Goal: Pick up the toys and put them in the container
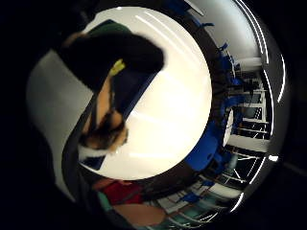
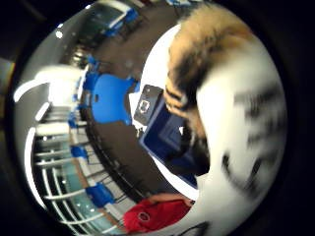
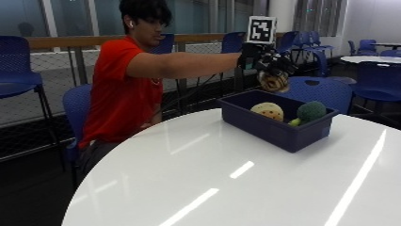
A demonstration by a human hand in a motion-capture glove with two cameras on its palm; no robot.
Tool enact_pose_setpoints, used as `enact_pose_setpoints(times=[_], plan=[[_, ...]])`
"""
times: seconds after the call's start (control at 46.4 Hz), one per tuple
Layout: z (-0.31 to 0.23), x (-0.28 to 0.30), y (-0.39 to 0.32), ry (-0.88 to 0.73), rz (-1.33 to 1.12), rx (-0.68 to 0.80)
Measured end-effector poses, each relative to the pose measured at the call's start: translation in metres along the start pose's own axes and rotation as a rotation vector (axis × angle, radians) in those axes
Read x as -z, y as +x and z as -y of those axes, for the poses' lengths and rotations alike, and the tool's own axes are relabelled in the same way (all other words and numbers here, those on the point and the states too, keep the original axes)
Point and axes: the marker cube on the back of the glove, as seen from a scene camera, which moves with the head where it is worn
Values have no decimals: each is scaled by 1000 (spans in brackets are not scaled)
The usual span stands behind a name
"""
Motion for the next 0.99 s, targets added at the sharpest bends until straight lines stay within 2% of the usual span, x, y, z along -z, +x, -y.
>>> enact_pose_setpoints(times=[0.086, 0.216, 0.324, 0.669, 0.992], plan=[[0, -5, 6, -27, -10, -87], [-16, -11, 21, -32, 29, 24], [-27, -21, 45, -45, 31, -104], [-97, -68, 131, -89, 143, -228], [-159, -101, 202, -65, 179, -329]])
